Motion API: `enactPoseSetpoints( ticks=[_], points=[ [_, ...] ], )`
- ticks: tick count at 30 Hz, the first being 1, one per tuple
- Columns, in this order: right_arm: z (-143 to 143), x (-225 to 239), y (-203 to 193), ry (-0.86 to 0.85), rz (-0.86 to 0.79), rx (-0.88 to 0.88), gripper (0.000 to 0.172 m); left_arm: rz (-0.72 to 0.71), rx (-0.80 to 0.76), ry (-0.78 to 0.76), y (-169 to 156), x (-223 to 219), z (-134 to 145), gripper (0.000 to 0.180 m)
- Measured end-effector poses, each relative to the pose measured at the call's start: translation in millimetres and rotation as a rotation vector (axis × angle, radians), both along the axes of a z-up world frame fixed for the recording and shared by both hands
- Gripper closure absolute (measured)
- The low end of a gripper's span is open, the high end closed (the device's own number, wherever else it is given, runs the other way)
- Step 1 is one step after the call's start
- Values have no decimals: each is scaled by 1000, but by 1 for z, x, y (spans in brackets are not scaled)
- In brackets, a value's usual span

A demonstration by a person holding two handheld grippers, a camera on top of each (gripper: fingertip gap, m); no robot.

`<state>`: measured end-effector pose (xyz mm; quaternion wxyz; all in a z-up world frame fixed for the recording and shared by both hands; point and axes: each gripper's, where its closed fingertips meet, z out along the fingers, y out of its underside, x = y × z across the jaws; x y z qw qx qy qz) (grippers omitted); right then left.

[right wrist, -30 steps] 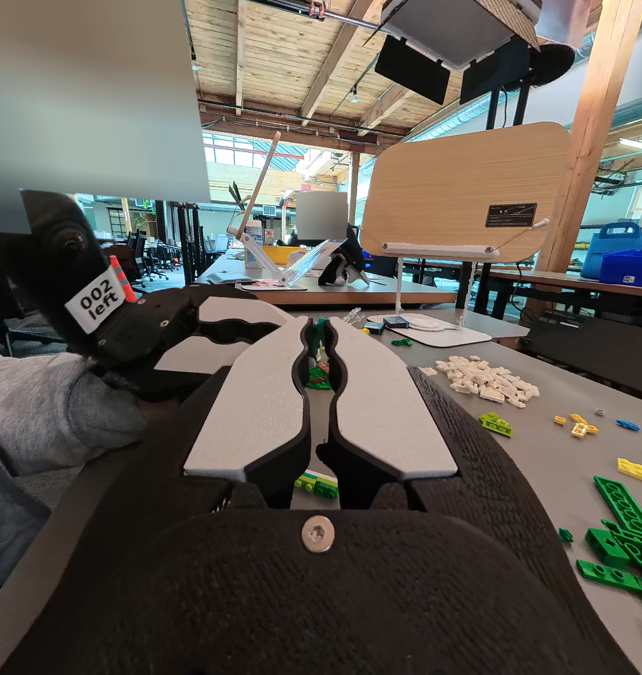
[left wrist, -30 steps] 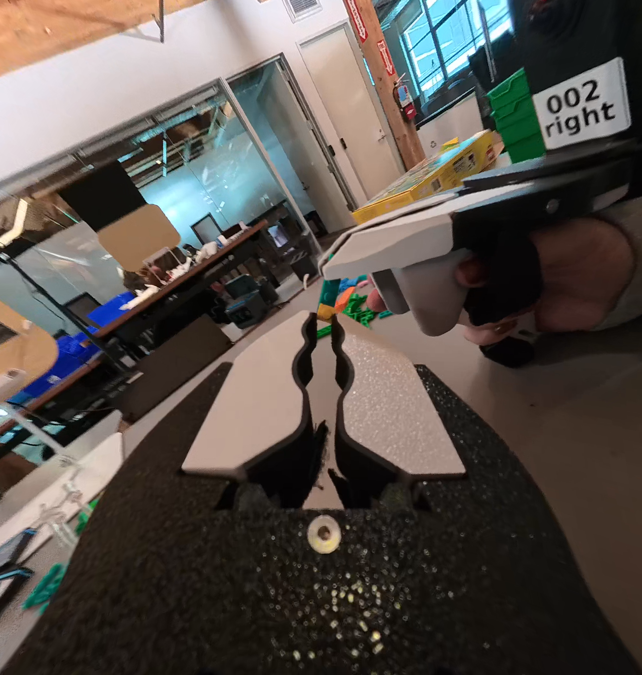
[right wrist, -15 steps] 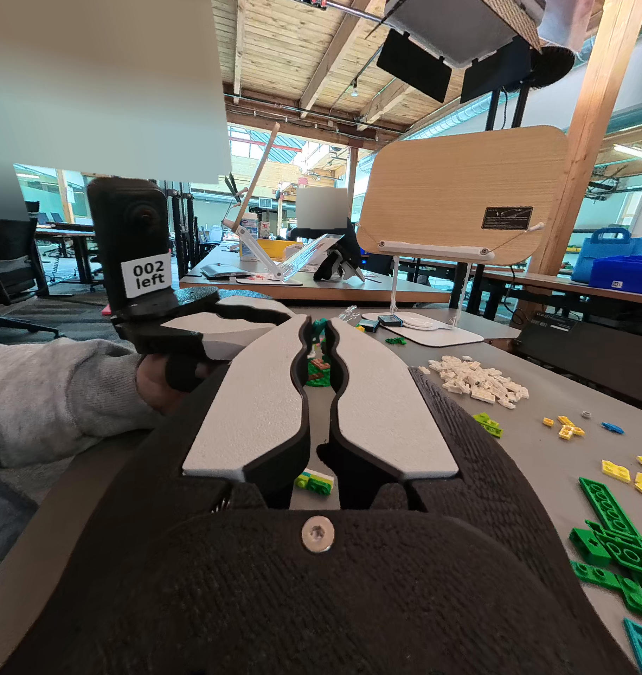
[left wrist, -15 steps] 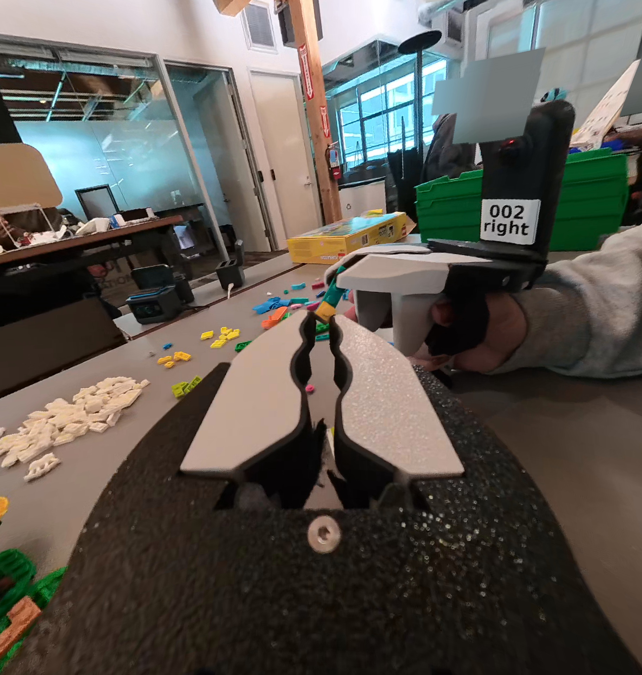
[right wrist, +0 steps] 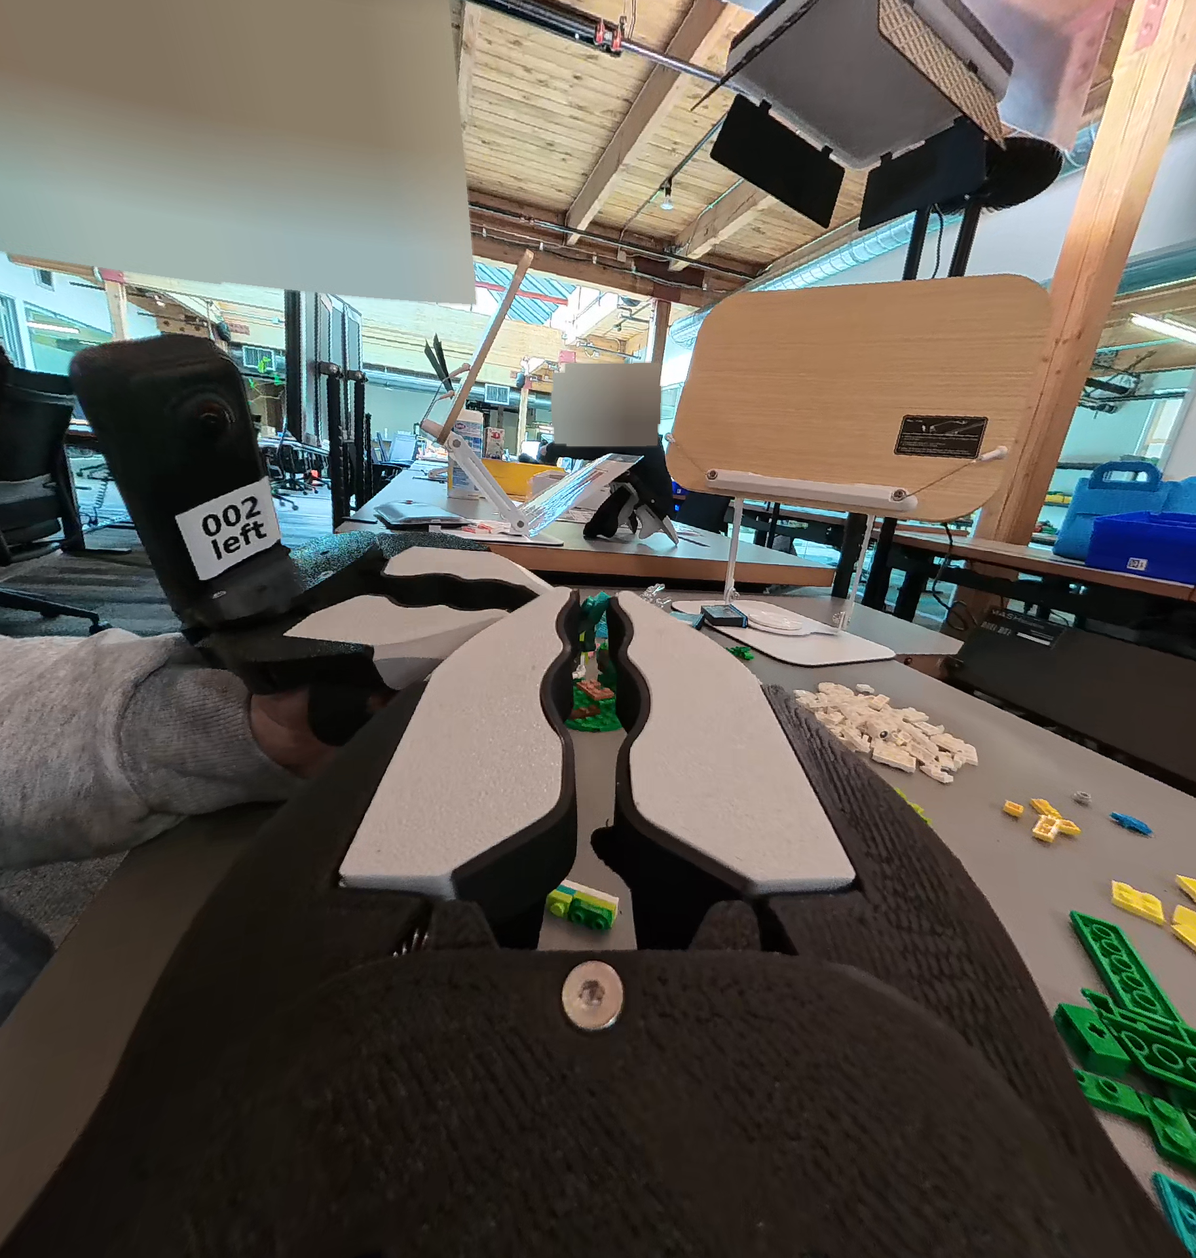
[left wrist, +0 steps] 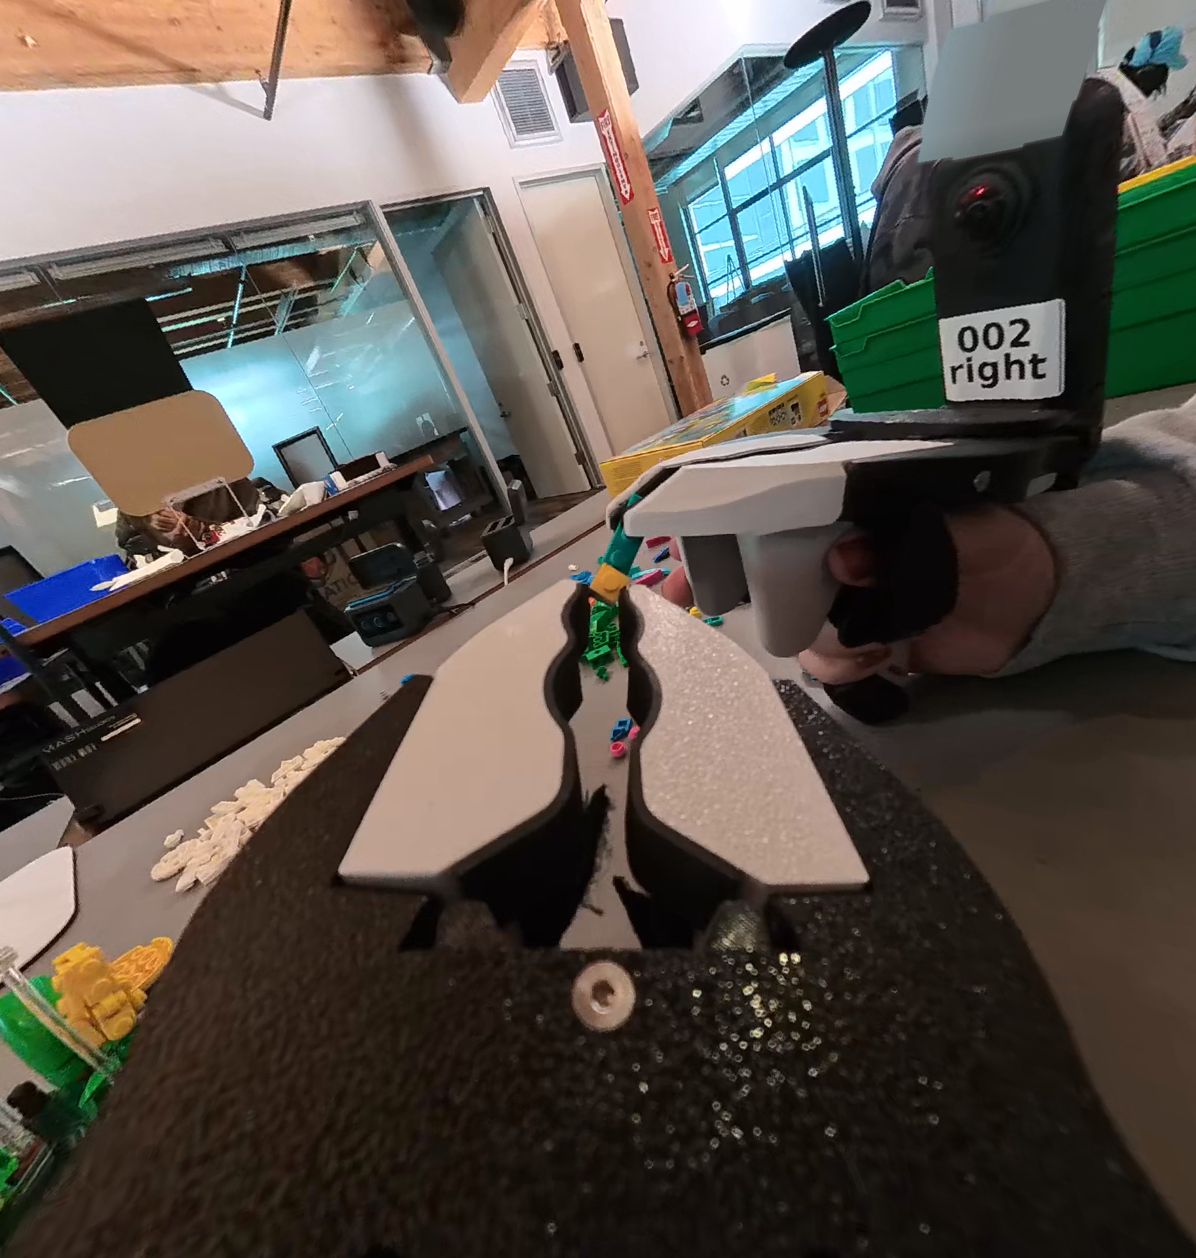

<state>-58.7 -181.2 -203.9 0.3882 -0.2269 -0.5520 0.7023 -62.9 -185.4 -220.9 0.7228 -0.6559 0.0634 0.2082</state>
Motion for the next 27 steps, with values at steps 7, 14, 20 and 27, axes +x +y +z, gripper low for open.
enactPoseSetpoints(
  ticks=[7,14,20,27],
  points=[
    [0,0,1,-1,-4,-3,165,-2,2,-7,0,0,0,172],
    [0,-1,1,-4,-6,-4,165,-12,1,-32,1,0,-1,172],
    [0,-1,1,-2,-13,-1,165,-11,-2,-33,1,0,-1,172],
    [0,-1,1,-4,-13,-3,165,-10,-4,-33,2,0,-2,172]
  ],
)
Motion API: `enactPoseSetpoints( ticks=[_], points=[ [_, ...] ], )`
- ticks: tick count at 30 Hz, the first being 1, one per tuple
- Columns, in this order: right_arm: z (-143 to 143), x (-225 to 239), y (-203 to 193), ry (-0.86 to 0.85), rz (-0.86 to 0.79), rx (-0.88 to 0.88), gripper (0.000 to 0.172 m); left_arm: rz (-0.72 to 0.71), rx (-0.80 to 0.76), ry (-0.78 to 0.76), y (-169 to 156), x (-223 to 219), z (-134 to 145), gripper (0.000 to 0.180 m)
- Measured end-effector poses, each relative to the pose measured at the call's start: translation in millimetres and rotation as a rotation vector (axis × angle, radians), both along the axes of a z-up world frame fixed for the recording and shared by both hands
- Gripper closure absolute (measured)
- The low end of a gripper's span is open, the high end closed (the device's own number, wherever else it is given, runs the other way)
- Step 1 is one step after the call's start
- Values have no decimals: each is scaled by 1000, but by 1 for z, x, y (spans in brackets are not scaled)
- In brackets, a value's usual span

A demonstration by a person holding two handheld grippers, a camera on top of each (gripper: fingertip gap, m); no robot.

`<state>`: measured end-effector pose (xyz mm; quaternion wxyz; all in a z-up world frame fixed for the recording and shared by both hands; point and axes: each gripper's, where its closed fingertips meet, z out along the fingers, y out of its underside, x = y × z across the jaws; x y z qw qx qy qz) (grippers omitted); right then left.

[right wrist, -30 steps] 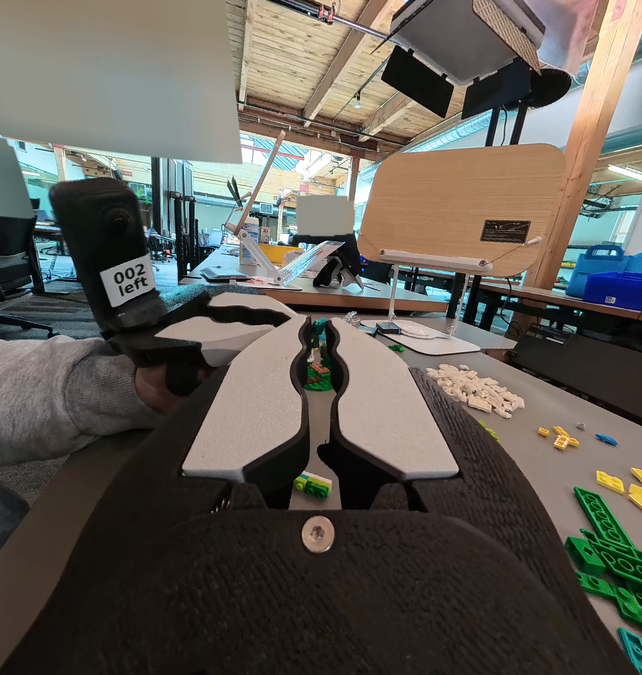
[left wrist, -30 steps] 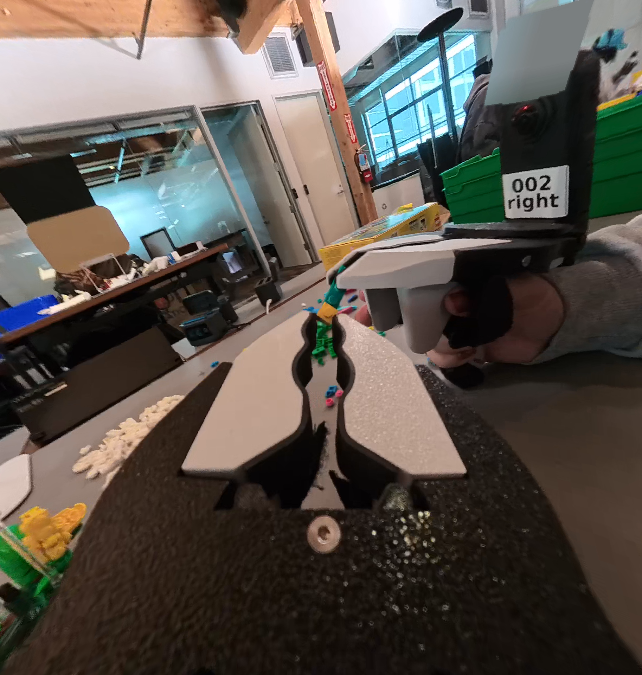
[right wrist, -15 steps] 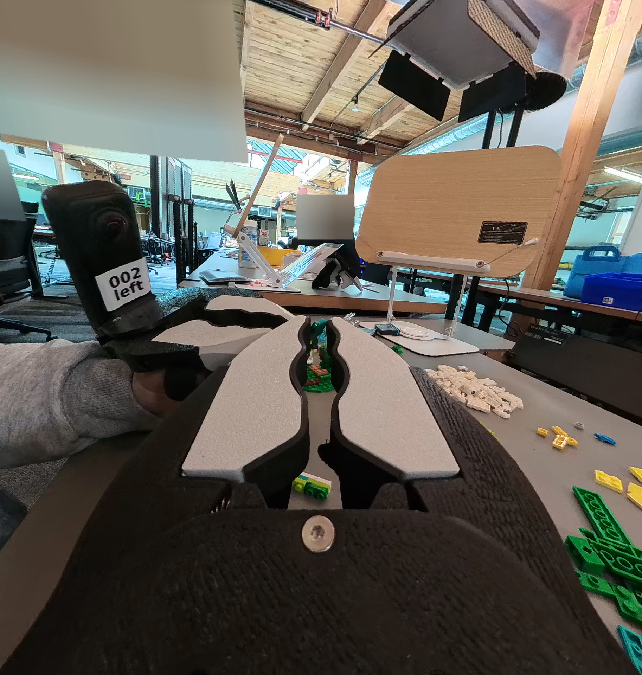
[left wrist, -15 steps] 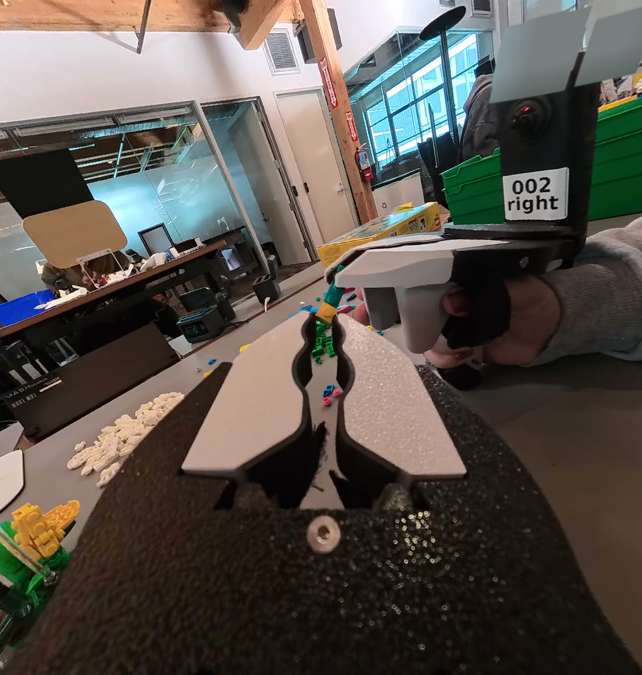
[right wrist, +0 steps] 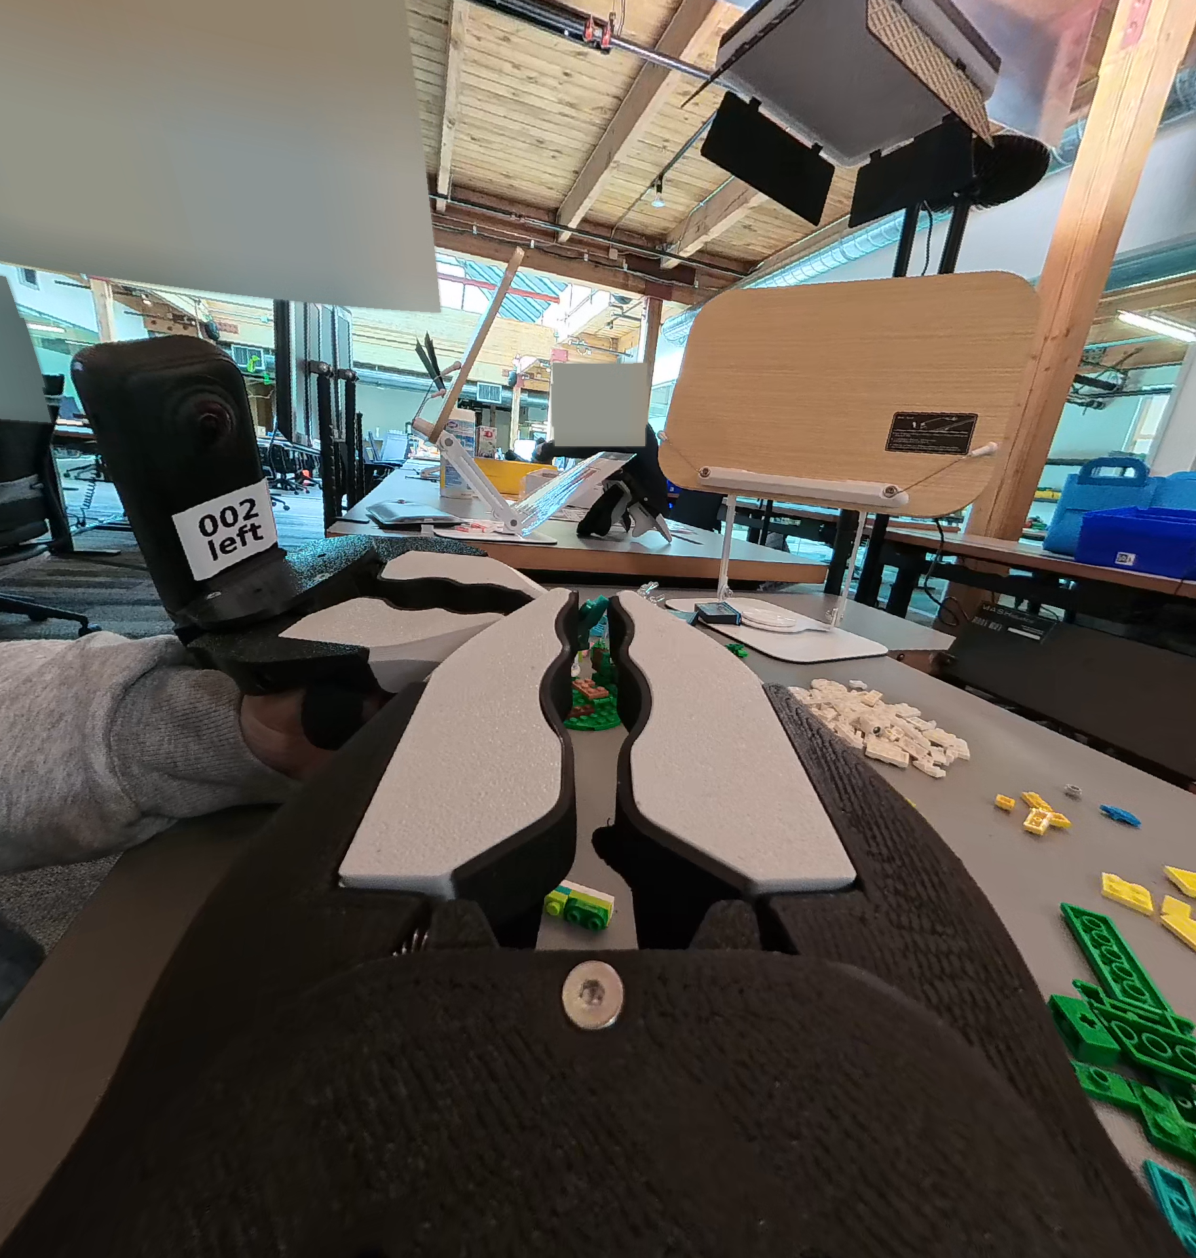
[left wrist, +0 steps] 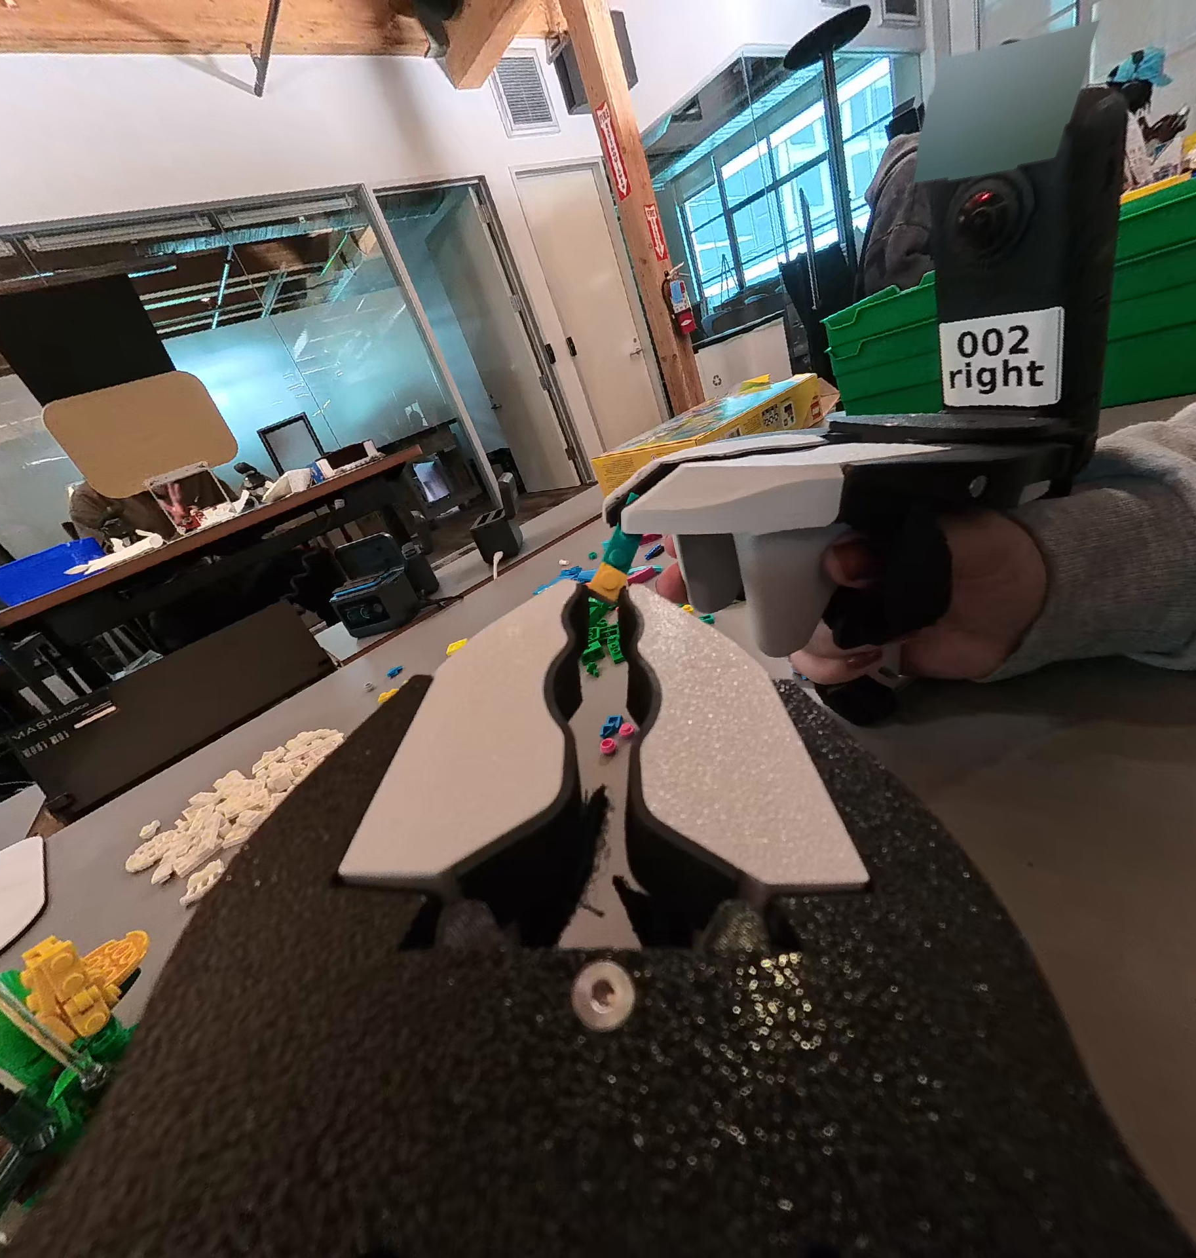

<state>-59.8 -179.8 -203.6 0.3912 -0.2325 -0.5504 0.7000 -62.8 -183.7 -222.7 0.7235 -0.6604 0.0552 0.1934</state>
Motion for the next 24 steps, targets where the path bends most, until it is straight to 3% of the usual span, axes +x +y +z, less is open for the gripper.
enactPoseSetpoints(
  ticks=[24],
  points=[
    [0,-1,0,1,-4,1,165,3,-8,10,0,0,-1,173]
  ],
)
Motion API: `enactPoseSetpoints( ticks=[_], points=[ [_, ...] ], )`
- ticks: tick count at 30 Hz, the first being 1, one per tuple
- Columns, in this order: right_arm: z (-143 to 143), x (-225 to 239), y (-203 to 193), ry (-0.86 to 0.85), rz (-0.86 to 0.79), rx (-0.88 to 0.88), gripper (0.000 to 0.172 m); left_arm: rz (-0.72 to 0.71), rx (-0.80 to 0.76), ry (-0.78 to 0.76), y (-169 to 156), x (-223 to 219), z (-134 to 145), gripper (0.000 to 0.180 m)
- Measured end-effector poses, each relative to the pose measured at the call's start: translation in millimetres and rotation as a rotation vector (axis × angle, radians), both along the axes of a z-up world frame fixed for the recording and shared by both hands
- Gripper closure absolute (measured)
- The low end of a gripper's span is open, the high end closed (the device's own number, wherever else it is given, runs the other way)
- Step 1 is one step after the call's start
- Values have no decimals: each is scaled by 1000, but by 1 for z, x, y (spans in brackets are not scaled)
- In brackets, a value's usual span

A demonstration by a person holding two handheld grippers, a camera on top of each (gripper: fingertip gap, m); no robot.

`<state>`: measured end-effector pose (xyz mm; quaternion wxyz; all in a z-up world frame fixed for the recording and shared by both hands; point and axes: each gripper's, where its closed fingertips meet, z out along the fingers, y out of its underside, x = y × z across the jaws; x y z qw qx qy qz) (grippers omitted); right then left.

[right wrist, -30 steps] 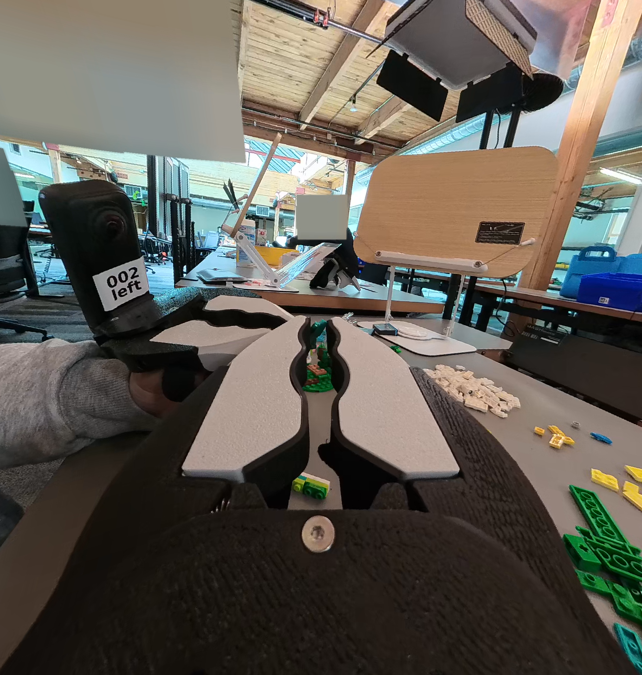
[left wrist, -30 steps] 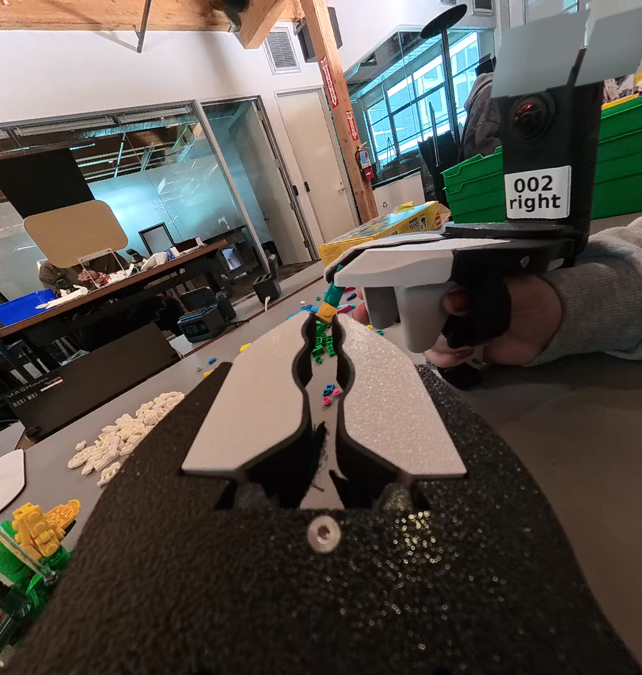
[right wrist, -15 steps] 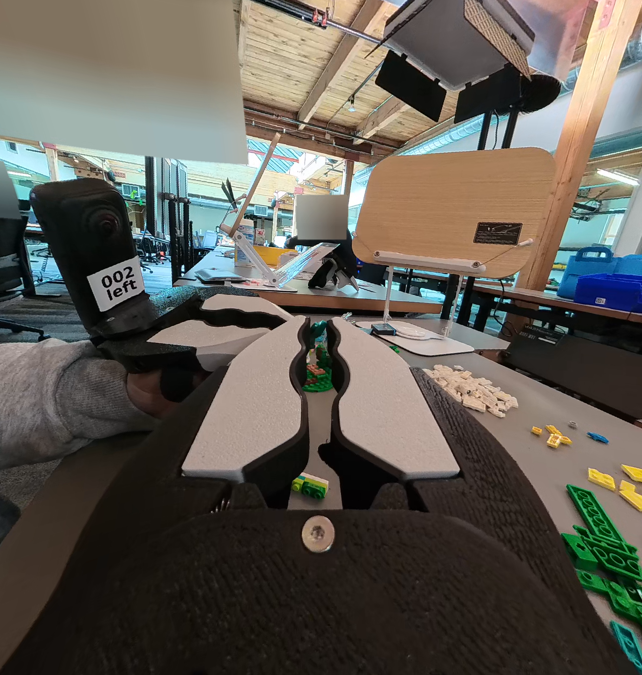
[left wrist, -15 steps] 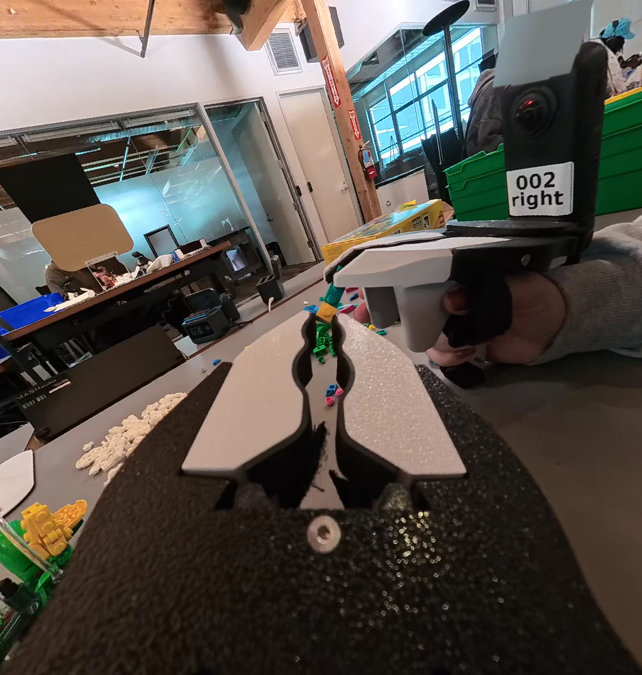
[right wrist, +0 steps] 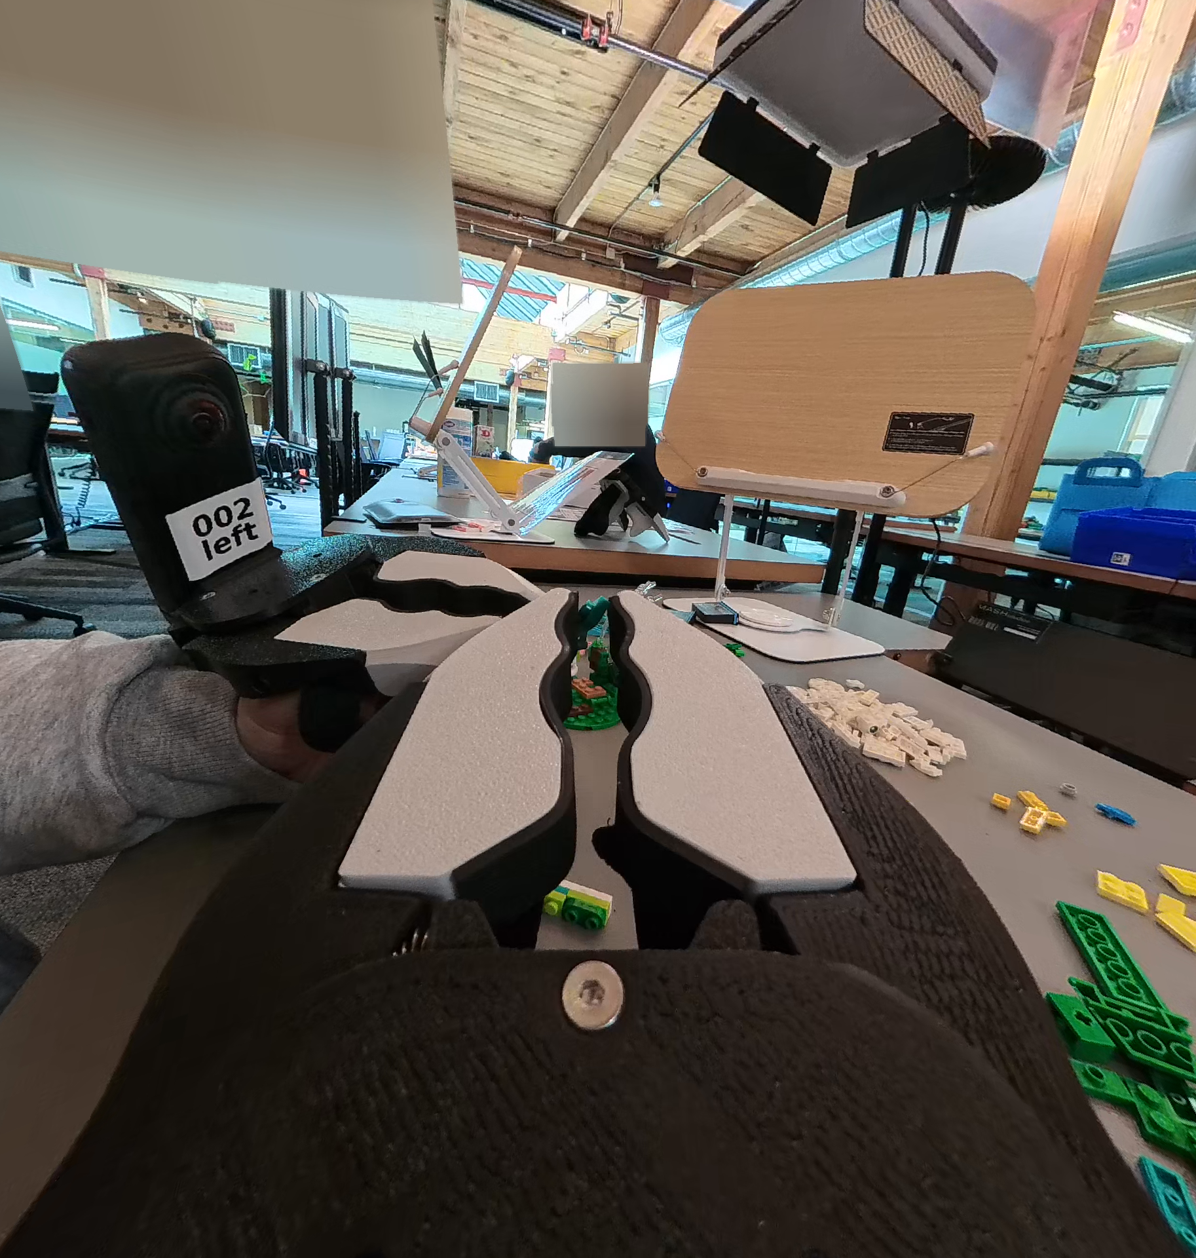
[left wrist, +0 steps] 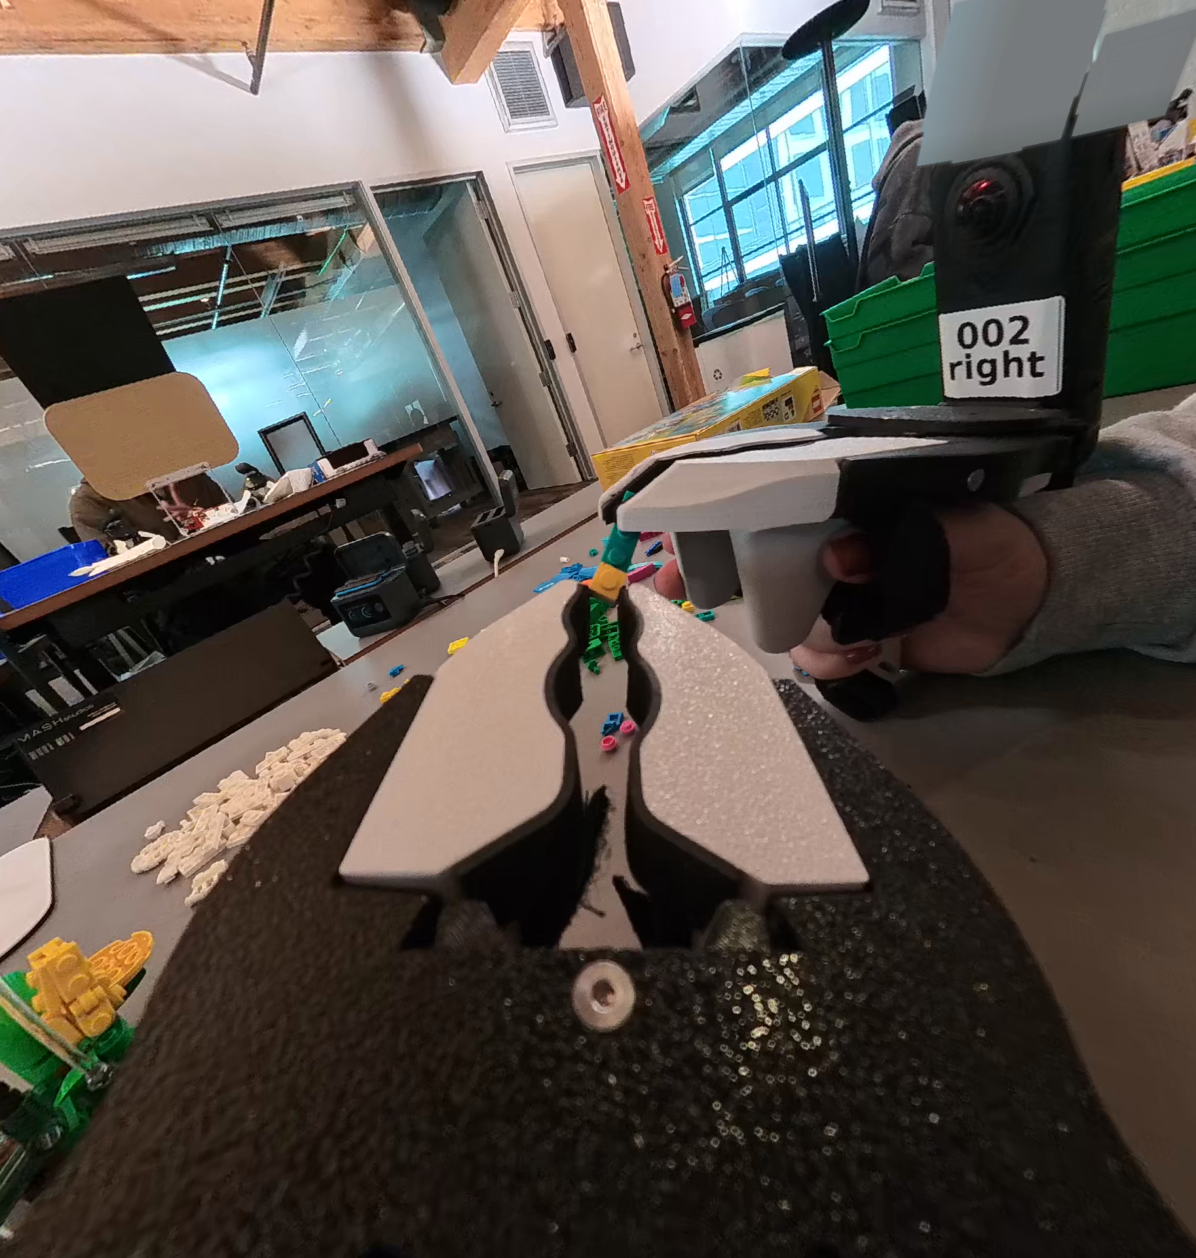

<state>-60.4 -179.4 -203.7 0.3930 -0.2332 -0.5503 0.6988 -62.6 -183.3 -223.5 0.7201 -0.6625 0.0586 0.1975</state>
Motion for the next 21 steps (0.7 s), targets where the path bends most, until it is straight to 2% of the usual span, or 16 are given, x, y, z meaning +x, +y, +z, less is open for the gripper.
enactPoseSetpoints(
  ticks=[15,21],
  points=[
    [0,0,0,1,-5,7,165,5,-1,-2,0,-1,0,172],
    [-3,-4,4,12,-89,74,162,19,-33,-24,2,-3,-4,173]
  ],
)
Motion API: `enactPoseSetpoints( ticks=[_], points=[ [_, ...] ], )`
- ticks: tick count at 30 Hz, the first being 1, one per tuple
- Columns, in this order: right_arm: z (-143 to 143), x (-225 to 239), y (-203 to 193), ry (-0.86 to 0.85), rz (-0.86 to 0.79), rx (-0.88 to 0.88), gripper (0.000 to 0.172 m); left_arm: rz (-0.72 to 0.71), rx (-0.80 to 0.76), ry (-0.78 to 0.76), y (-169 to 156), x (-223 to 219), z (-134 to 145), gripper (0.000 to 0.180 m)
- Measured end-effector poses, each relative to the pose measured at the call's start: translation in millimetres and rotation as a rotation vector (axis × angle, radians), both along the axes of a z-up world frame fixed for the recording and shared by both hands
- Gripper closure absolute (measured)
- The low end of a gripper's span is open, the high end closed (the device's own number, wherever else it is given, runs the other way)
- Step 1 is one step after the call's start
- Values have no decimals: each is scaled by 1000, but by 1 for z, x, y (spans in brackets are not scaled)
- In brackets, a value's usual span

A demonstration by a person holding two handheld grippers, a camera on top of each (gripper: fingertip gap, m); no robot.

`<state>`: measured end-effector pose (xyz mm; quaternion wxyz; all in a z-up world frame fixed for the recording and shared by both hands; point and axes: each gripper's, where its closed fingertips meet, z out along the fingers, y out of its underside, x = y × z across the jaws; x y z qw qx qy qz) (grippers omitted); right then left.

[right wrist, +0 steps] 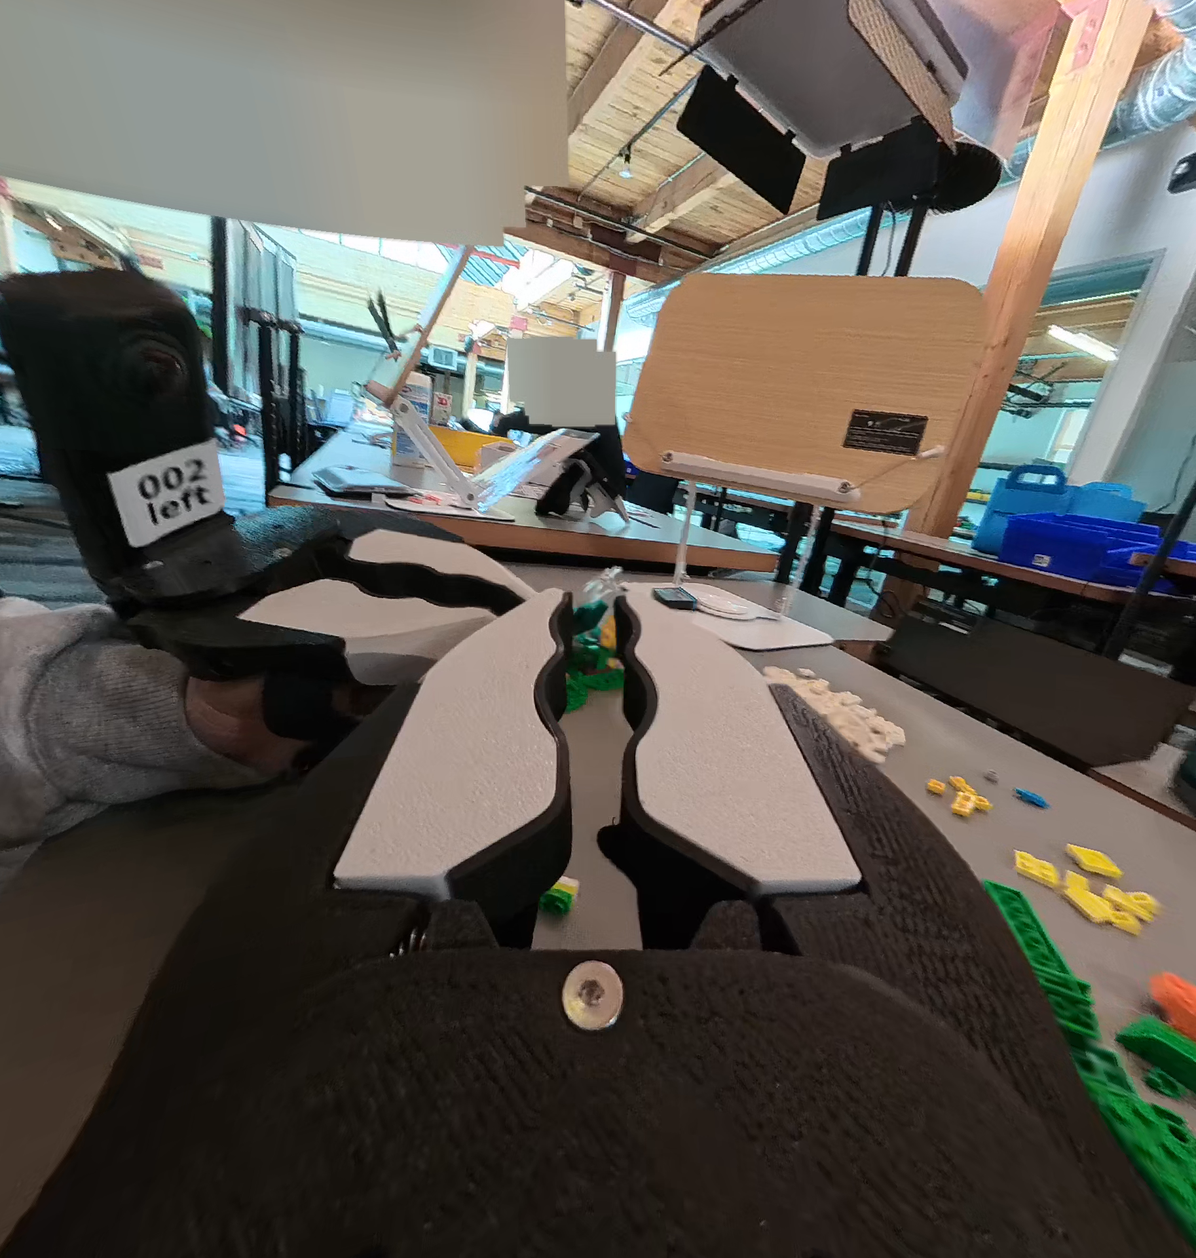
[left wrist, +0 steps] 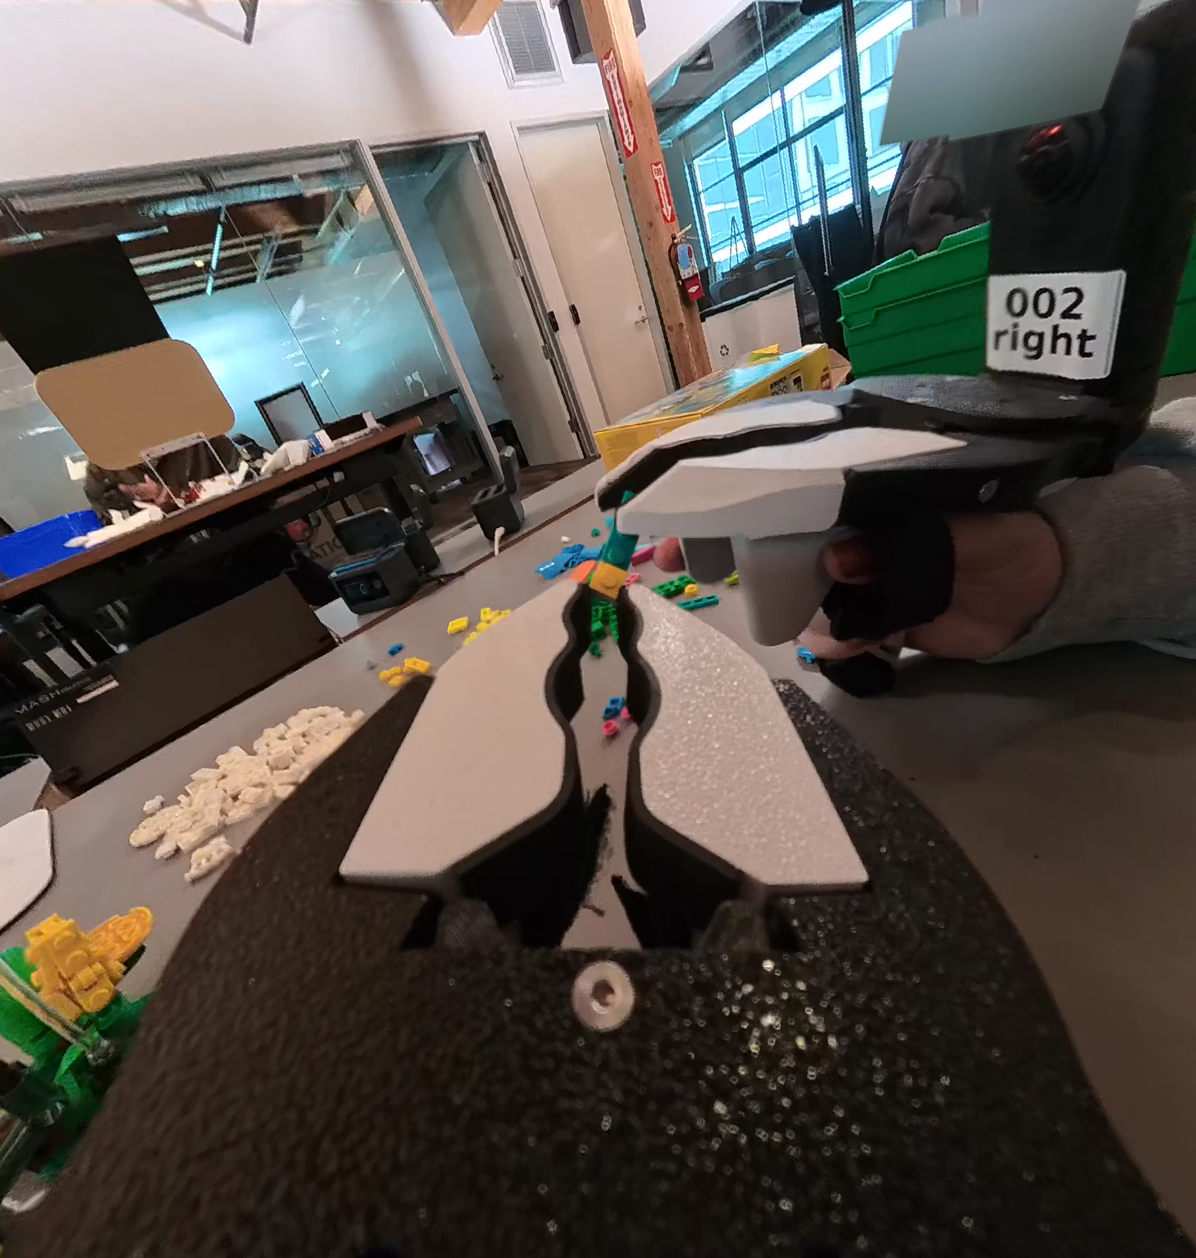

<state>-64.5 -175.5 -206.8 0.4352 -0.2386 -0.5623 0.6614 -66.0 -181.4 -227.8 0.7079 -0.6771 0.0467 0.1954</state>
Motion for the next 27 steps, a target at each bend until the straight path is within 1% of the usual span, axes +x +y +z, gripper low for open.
enactPoseSetpoints(
  ticks=[2,4,6,8,9,11,13,16,19,22,24,25,27],
  points=[
    [-1,-2,3,33,-48,79,155,-16,-16,-33,1,0,-2,173],
    [-2,1,1,90,-62,191,147,-40,-14,-67,1,1,-3,173],
    [-4,5,-1,154,-80,306,144,-50,-11,-89,0,-1,-2,173],
    [-6,9,-5,199,-68,399,143,-58,-22,-72,-1,-2,-4,173],
    [-9,11,-7,207,-54,436,142,-69,-47,-32,-1,0,-7,173],
    [-17,15,-10,192,-4,496,142,-135,-139,82,-1,8,-19,173],
    [-23,17,-11,179,27,549,143,-190,-208,156,-3,16,-26,174],
    [-41,19,-13,142,56,682,148,-242,-302,172,-5,21,-38,173],
    [-50,21,-17,135,75,750,158,-250,-330,182,-6,22,-42,173],
    [-53,21,-17,149,60,807,156,-249,-323,183,-7,21,-41,174],
    [-62,19,-14,107,66,858,149,-243,-320,188,-7,20,-41,174],
    [-64,19,-13,99,62,872,149,-239,-325,193,-7,19,-42,173],
    [-65,18,-11,96,49,889,156,-216,-349,215,-5,17,-46,174]
  ],
)
